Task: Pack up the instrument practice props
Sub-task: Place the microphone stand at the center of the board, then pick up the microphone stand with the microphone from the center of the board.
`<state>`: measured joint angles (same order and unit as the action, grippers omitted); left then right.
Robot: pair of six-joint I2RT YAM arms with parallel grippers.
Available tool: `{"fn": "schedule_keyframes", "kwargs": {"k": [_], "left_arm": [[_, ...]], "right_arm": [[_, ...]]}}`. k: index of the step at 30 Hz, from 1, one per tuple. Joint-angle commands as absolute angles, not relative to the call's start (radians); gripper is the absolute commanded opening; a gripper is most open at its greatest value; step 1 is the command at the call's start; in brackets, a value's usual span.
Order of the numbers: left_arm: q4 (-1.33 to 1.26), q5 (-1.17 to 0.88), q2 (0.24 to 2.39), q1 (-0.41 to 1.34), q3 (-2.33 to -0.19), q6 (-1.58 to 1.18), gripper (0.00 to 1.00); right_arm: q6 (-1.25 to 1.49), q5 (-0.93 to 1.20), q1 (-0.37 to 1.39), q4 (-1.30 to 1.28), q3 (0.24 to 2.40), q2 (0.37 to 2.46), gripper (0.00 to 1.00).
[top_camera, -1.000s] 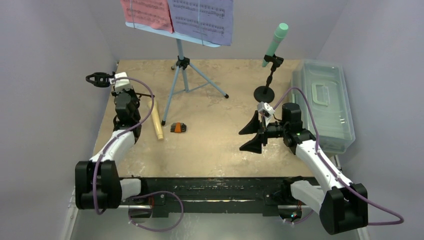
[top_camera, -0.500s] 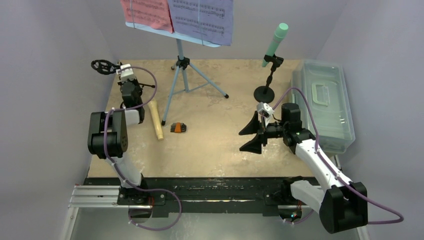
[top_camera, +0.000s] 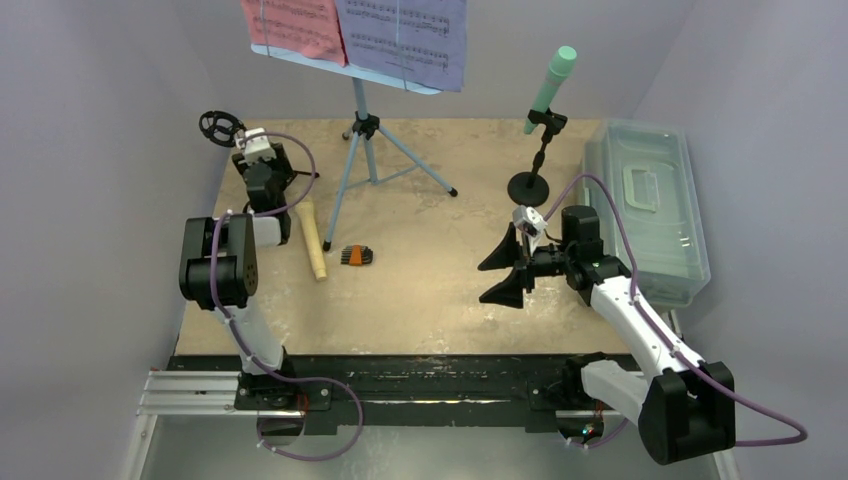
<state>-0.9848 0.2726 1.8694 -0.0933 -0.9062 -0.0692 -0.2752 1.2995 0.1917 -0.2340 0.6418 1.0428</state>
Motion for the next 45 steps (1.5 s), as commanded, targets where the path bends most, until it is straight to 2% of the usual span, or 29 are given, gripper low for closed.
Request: {"fn": "schedule_keyframes", "kwargs": {"k": [1, 4, 16, 23, 28, 34, 45], "left_arm": [[-0.999, 0.258, 1.785, -0.097, -0.842, -0.132, 0.66], [-0.941, 0.241, 1.711, -0.097, -0.795, -0.168, 0.75], [-0.422, 0.154, 1.274, -0.097, -0.701, -0.326, 0.85], [-0.190, 0.046, 0.981, -0.097, -0.632, -0.381, 0.99], [-0.078, -0.081, 0.846, -0.095, -0.579, -0.393, 1.00], [0.092, -0.181, 0.798, -0.084, -0.601, -0.359, 1.00], [0.063, -0.290, 0.742, -0.047, -0.580, -0.360, 1.00]], "right_arm": [[-0.314, 1.293, 0.198, -0.261, 0.693, 1.038, 0.88], [-0.323, 1.291, 0.197, -0.270, 0.697, 1.031, 0.88], [-0.395, 1.250, 0.197, -0.336, 0.714, 0.984, 0.88], [-0.489, 1.207, 0.194, -0.411, 0.732, 0.955, 0.89], [-0.562, 1.186, 0.184, -0.468, 0.746, 0.953, 0.89], [-0.647, 1.164, 0.159, -0.537, 0.762, 0.953, 0.89], [-0.795, 1.169, 0.102, -0.656, 0.790, 0.963, 0.91]]}}
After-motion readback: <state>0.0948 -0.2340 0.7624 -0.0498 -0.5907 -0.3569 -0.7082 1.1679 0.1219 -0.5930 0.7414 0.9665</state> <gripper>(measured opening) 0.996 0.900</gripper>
